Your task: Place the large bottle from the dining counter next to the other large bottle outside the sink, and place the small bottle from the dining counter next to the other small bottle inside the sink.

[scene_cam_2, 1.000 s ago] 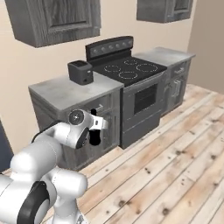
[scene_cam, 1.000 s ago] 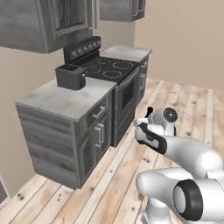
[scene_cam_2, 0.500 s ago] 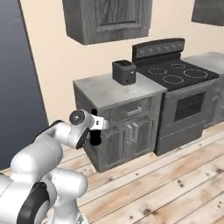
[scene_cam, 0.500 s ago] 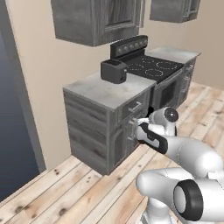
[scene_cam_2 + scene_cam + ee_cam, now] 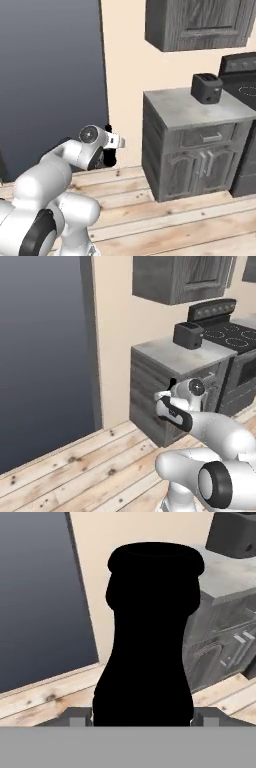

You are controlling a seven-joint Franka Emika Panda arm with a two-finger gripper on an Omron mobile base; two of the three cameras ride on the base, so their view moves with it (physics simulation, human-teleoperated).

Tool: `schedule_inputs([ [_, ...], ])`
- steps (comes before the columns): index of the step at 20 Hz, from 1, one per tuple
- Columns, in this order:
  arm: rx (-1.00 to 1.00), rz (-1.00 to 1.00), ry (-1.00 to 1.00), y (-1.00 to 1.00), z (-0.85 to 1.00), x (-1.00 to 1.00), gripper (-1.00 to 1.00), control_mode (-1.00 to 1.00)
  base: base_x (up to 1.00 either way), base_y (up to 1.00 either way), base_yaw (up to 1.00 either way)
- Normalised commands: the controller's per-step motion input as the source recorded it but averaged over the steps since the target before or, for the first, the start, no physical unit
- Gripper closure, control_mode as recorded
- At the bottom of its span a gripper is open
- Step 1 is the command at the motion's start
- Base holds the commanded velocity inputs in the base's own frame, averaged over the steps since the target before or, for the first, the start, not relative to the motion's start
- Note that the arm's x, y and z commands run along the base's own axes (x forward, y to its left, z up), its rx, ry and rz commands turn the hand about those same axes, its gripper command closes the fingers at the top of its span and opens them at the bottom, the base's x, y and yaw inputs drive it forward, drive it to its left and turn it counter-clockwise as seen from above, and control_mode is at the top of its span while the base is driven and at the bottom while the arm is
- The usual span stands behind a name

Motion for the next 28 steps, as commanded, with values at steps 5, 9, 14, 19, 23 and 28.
schedule_inputs([
  [5, 0.0, 0.0, 0.0, 0.0, 0.0, 0.0, 1.0, 1.0, -0.19, 0.45, 0.53],
  [9, 0.0, 0.0, 0.0, 0.0, 0.0, 0.0, 1.0, 1.0, -0.06, 0.44, 0.54],
  [14, 0.0, 0.0, 0.0, 0.0, 0.0, 0.0, 1.0, 1.0, -0.05, 0.44, 0.54],
  [19, 0.0, 0.0, 0.0, 0.0, 0.0, 0.0, 1.0, 1.0, -0.12, 0.41, 0.53],
  [23, 0.0, 0.0, 0.0, 0.0, 0.0, 0.0, 1.0, 1.0, -0.08, 0.41, 0.52],
  [28, 0.0, 0.0, 0.0, 0.0, 0.0, 0.0, 1.0, 1.0, -0.08, 0.42, 0.52],
])
